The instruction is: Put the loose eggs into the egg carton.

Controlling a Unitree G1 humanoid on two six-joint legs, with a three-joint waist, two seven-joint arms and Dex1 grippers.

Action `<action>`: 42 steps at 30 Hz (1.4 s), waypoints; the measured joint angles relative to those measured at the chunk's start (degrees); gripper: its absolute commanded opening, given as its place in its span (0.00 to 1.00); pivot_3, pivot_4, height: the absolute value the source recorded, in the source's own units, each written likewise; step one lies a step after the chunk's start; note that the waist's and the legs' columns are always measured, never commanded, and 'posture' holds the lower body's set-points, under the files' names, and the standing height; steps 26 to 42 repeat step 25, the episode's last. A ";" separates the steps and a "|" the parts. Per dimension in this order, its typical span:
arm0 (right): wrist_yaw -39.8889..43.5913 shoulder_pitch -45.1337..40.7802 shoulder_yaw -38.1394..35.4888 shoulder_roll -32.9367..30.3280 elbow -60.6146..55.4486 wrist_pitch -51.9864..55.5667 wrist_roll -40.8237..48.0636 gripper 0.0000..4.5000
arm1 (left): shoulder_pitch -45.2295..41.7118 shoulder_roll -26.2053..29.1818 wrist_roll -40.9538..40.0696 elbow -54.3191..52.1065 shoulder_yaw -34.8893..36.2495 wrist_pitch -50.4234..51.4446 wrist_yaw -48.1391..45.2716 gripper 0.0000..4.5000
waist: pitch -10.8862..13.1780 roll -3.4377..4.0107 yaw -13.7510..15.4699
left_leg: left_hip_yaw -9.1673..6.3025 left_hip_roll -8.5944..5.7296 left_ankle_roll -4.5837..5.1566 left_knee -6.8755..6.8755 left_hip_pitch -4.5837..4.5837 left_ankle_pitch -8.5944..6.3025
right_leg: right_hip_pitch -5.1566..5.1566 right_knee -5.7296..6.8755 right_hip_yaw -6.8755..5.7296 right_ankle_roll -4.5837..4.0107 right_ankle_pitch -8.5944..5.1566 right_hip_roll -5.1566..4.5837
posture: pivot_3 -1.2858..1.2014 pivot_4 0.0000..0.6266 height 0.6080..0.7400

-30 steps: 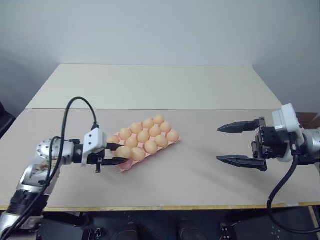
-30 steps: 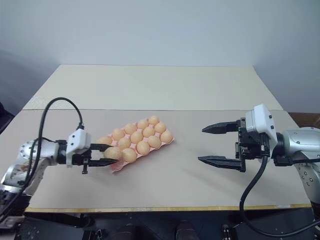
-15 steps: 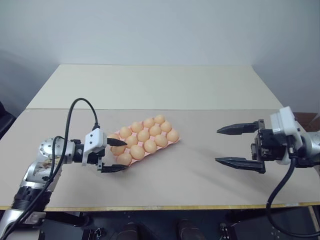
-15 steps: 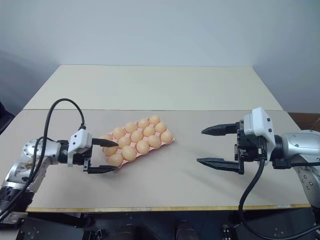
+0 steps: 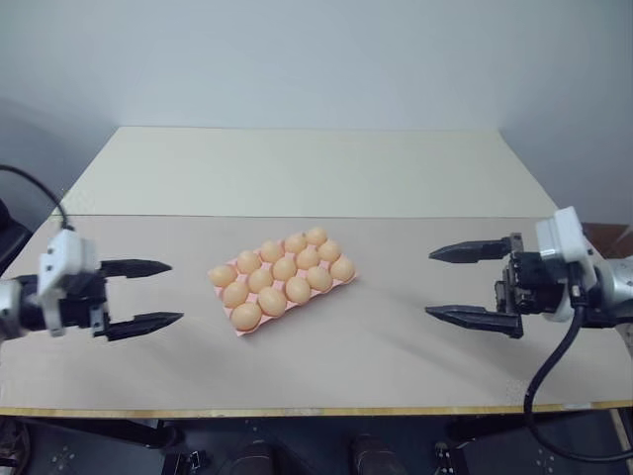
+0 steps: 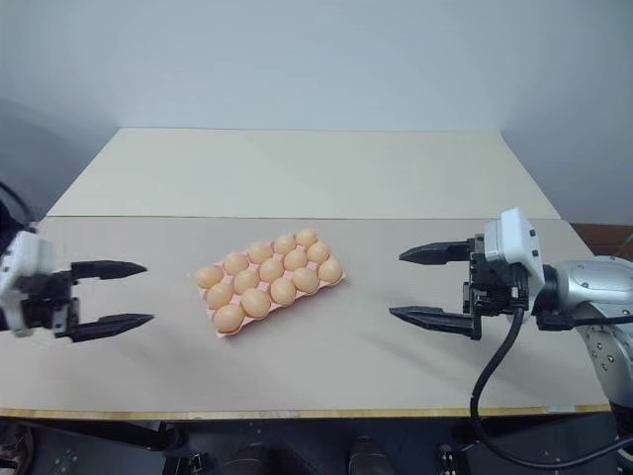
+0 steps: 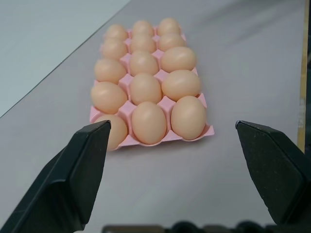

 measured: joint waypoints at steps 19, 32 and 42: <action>1.27 -3.38 3.16 1.05 4.38 -0.63 -2.09 1.00 | 14.82 -5.72 -6.49 -16.71 14.40 9.31 8.97 0.99 | 0.00 0.00 0.00 | 0.01 0.00 0.00 0.00 0.04 0.00 | 0.02 -0.02 0.01 -0.02 0.00 0.01 | 0.52 0.24 1.00; 1.22 -3.38 3.17 1.06 4.36 -0.63 -2.08 1.00 | 14.58 -5.52 -6.62 -16.70 14.33 9.31 9.12 0.99 | 0.00 0.00 0.00 | 0.01 0.00 0.00 0.00 0.04 0.00 | 0.02 -0.02 0.01 -0.02 0.00 0.01 | 0.52 0.24 1.00; 1.22 -3.38 3.17 1.06 4.36 -0.63 -2.08 1.00 | 14.58 -5.52 -6.62 -16.70 14.33 9.31 9.12 0.99 | 0.00 0.00 0.00 | 0.01 0.00 0.00 0.00 0.04 0.00 | 0.02 -0.02 0.01 -0.02 0.00 0.01 | 0.52 0.24 1.00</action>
